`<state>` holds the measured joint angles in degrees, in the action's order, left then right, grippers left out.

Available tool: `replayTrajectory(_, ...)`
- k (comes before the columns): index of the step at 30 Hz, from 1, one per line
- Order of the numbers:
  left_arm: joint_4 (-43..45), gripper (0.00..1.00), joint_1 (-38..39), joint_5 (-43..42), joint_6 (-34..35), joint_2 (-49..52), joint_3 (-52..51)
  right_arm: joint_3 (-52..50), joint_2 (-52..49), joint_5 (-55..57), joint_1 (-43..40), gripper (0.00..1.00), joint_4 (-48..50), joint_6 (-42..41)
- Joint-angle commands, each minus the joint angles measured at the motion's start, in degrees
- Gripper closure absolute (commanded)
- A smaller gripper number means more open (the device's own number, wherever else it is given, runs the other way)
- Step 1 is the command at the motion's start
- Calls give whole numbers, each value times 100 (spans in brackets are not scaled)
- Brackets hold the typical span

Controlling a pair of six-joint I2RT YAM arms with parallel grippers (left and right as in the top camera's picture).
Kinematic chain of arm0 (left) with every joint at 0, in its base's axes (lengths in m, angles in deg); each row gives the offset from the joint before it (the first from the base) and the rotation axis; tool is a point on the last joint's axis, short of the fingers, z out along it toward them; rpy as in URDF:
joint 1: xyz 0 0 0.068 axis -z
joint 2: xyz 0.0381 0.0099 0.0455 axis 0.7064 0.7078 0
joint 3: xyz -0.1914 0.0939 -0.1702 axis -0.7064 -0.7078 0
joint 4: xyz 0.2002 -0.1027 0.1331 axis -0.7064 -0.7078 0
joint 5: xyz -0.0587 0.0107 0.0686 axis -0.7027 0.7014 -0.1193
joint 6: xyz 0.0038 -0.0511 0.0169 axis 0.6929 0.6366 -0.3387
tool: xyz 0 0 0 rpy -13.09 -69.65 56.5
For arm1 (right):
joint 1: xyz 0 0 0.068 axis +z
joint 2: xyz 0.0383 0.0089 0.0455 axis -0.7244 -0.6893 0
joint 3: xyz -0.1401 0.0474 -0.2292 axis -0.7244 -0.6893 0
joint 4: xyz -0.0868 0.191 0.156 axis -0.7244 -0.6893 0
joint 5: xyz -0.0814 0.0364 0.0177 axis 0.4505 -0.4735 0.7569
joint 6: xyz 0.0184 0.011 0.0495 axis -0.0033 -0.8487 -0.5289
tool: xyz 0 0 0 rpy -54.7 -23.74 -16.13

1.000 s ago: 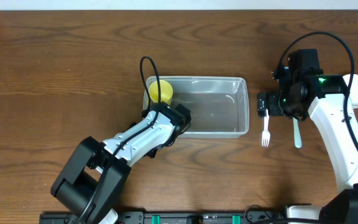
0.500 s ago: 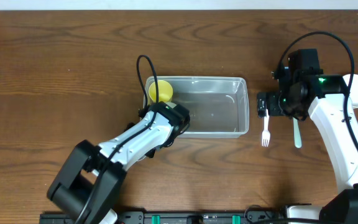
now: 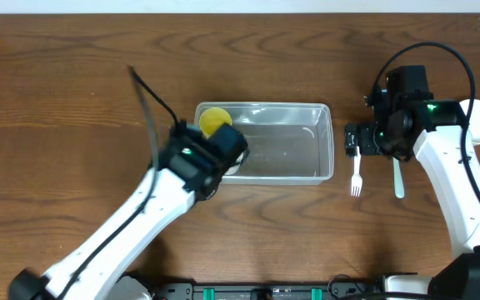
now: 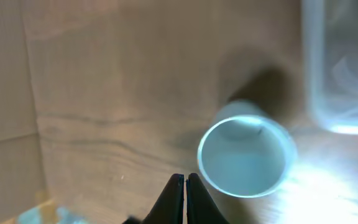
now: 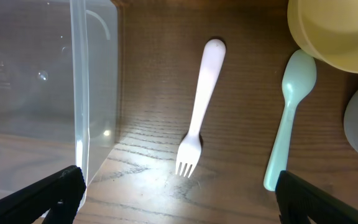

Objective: Pack container

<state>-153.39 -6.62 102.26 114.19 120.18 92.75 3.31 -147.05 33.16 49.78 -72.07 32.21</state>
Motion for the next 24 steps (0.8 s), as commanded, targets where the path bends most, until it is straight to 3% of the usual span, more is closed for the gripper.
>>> replayTrajectory(1, -55, 94, -4, 127, -188, -186, 682, 74, -24, 24, -35, 1, -20, -15)
replayTrajectory(17, -160, 94, -7, -35, -9, -35, 752, 74, -24, 24, -35, 1, -37, -15)
replayTrajectory(24, -98, 83, -575, -1187, 772, -31, 713, 74, -24, 22, -35, 1, -39, -15)
